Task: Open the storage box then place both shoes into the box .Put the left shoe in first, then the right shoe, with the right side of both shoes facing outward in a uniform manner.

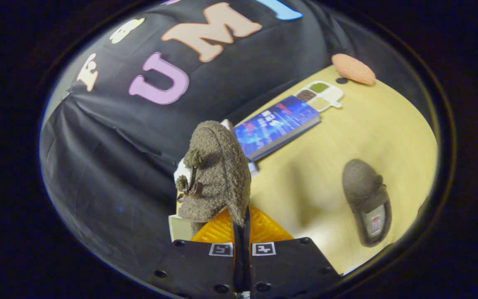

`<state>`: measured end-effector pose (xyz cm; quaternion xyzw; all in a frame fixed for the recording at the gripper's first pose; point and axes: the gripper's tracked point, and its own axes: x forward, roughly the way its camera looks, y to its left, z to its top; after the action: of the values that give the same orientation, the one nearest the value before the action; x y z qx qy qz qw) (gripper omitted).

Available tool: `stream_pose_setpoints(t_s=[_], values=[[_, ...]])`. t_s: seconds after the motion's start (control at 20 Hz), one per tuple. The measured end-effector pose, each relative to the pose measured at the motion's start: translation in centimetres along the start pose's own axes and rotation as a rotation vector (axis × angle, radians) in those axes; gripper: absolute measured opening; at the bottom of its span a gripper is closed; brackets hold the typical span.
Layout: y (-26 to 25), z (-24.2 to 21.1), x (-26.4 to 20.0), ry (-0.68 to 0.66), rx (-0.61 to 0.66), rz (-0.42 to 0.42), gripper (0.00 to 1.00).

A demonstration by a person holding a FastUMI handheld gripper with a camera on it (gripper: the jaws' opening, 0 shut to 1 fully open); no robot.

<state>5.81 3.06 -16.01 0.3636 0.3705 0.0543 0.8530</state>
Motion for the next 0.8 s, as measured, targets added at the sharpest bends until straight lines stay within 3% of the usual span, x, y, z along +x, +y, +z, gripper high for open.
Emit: stream_pose_setpoints(t_s=[0.2,0.55,0.8], values=[[6.2,-4.1,1.0,0.051,-0.063,0.088,0.03],[6.9,-14.1,4.1,0.196,-0.184,0.034,0.03],[6.2,-18.7,6.3,0.281,-0.222,-0.021,0.03]])
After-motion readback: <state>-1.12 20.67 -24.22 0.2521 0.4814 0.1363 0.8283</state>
